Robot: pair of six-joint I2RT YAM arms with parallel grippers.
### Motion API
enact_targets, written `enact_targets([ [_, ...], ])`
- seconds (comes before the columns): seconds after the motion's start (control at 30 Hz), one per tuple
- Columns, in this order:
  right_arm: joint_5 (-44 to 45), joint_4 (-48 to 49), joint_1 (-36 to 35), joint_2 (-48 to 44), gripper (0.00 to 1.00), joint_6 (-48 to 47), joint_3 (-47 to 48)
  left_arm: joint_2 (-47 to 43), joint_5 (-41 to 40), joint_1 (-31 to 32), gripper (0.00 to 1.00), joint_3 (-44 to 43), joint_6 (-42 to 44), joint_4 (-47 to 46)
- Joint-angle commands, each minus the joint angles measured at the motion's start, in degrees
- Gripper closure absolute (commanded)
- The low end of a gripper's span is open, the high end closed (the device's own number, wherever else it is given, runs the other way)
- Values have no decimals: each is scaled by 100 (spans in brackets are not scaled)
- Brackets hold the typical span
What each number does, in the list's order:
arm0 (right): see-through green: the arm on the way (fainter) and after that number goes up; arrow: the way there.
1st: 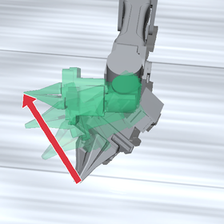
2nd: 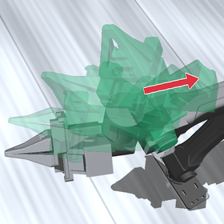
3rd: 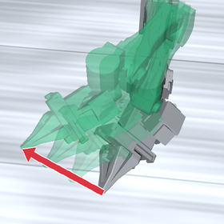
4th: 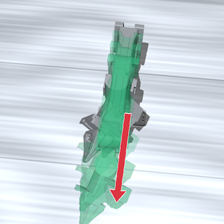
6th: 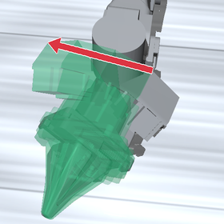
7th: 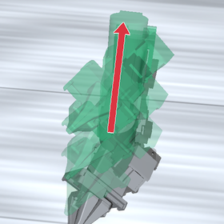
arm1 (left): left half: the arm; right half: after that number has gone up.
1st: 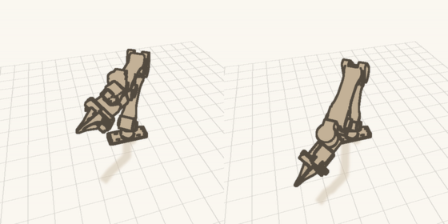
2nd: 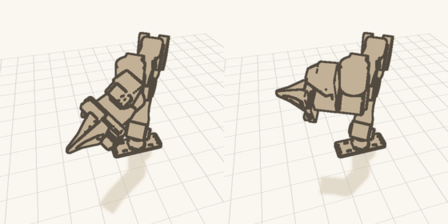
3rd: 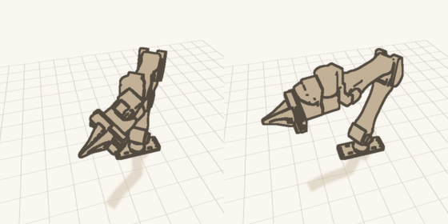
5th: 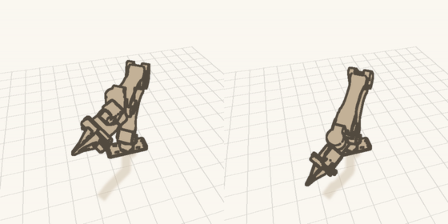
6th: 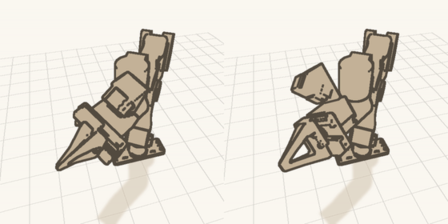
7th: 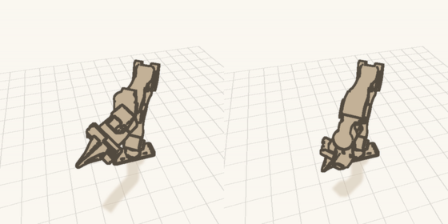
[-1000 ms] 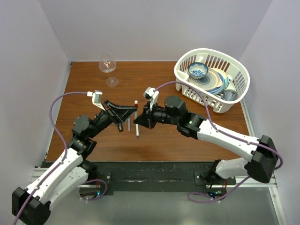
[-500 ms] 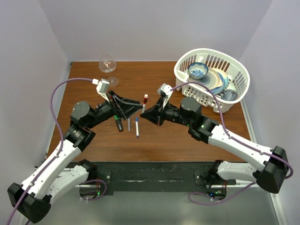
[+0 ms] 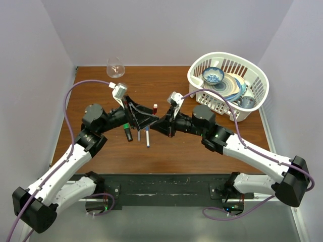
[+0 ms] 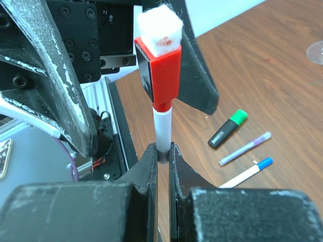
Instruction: Insert the pens into the pen caps
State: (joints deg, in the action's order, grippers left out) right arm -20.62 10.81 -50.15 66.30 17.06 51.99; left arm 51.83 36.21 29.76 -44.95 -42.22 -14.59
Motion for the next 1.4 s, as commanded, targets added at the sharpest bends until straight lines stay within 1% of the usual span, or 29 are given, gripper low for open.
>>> enact_targets([
  [0.0, -223, 237, -74, 41, 100, 43, 4, 20, 106, 30, 30, -313, 240, -360],
  [0.1, -232, 238, -118, 84, 100, 61, -22, 125, 18, 30, 31, -400, 328, -325],
  [0.3, -214, 202, -179, 120, 100, 69, 13, 266, 88, 39, 37, -568, 354, -334],
  [0.33, -205, 194, -179, 137, 100, 69, 22, 248, 88, 30, 41, -576, 363, -351],
  [0.4, -205, 176, -179, 137, 100, 69, 48, 257, 80, 30, 43, -576, 398, -299],
  [0.47, -197, 159, -179, 111, 100, 61, 48, 239, 71, 30, 48, -550, 399, -255],
  [0.5, -162, 158, -179, 111, 100, 78, 48, 231, 97, 30, 53, -533, 407, -255],
  [0.53, -144, 167, -179, 94, 100, 78, 40, 231, 123, 30, 69, -498, 407, -255],
  [0.6, -83, 185, -188, 32, 100, 131, 5, 222, 220, 30, 94, -471, 346, -281],
  [0.63, 5, 220, -179, -3, 100, 157, -13, 222, 246, 30, 100, -419, 311, -264],
  [0.7, 180, 430, -162, -135, 100, 184, -66, 204, 316, 21, 100, -305, 101, -299],
  [0.8, 330, 527, -100, -188, 100, 192, 144, 64, 474, 30, 100, 213, -348, -772],
  [0.87, 549, 702, -91, -214, 100, 271, 233, -32, 388, 39, 100, 574, -575, -852],
  [0.93, 752, 773, -91, -258, 100, 324, 356, -164, 317, 39, 100, 1029, -813, -1219],
  [1.0, 998, 993, -83, -328, 100, 368, 426, -278, 238, 39, 100, 1268, -1007, -1301],
  [1.03, 1094, 1063, -83, -337, 100, 386, 444, -323, 203, 48, 100, 1591, -1095, -1475],
  [1.1, 1271, 1151, -74, -311, 100, 412, 592, -437, 115, 48, 100, 1962, -1551, -1870],
  [1.13, 1315, 1169, -74, -250, 100, 412, 646, -437, 115, 48, 100, 2294, -1692, -2272],
  [1.23, 1438, 1231, -65, -136, 100, 447, 778, -411, 44, 48, 100, 2621, -1737, -2303],
  [1.3, 1491, 1275, -30, -83, 100, 404, 839, -428, -60, 48, 100, 2789, -1921, -2460],
  [1.37, 1447, 1257, 75, 83, 100, 377, 953, -411, -140, 48, 100, 3018, -2105, -2811],
])
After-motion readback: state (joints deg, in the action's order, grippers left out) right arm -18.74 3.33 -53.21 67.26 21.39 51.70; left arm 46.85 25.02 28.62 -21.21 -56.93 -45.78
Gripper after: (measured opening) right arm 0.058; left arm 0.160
